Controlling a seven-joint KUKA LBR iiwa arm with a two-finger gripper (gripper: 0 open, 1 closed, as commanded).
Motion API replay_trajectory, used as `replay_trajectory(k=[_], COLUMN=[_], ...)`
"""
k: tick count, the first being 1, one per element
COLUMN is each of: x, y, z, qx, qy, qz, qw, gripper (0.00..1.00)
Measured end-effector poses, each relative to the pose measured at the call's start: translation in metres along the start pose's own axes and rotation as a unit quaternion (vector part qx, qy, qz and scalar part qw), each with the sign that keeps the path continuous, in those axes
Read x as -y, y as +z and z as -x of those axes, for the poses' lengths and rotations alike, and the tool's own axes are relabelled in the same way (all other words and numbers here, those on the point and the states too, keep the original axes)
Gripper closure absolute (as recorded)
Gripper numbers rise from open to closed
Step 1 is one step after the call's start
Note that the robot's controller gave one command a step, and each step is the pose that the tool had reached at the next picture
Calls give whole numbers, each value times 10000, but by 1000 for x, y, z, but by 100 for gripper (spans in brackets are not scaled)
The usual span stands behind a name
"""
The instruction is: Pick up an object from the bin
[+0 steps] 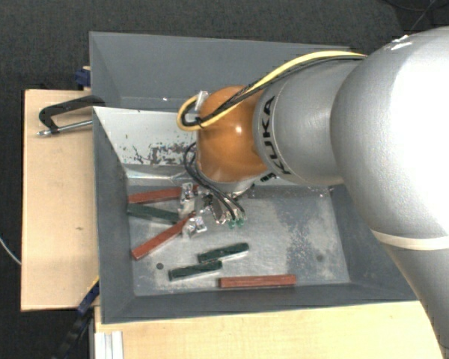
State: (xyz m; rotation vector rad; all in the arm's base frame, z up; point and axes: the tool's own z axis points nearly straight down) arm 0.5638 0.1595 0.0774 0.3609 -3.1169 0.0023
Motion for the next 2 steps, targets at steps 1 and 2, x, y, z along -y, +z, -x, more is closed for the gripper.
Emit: replay_trajectory(k=[1,2], x=[0,4], y=[0,-166], z=[0,19], qx=[1,76], qy=[0,20], qz=[0,11], qw=[10000,10000], gripper=[100,100])
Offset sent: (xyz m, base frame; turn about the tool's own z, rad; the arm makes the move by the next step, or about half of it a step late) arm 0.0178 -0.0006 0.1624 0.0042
